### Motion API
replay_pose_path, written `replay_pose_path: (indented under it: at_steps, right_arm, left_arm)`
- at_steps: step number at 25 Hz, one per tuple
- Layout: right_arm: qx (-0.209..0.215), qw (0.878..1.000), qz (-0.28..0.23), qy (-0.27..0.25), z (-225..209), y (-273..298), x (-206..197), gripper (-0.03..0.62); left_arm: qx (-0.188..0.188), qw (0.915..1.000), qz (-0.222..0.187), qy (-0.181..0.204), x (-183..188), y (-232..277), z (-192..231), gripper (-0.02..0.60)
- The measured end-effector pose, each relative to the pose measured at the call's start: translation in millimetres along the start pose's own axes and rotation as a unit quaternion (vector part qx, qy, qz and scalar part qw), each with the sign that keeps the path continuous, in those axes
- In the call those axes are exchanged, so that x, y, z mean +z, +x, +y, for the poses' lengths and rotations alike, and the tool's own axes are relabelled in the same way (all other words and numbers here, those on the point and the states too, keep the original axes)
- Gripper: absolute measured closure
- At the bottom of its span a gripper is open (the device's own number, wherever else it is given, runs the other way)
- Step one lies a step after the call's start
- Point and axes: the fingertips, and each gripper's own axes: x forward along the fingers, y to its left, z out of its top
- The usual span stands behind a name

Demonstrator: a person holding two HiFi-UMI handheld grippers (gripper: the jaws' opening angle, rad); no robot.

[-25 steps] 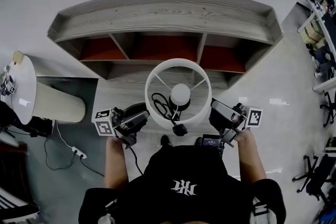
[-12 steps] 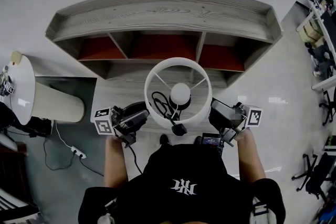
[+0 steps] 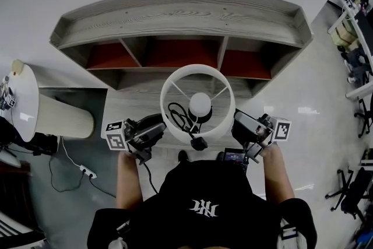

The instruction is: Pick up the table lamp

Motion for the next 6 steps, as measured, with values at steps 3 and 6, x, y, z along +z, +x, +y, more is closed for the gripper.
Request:
replay_pose_path:
  at_steps: [3, 6]
  right_arm:
    - [-0.002, 1.000, -0.002, -0.004, -2.0, -1.5, -0.8, 0.463]
    - [-0.004, 1.000, -0.004, -0.010, -5.3, -5.0, -1.6, 0.462]
  left_arm:
    - [-0.002, 1.0000, 0.000, -0.002, 0.6, -1.5, 0.1, 0.423]
    - [-0.004, 1.0000, 0.002, -0.003, 1.0, -2.8, 0.0, 0.423]
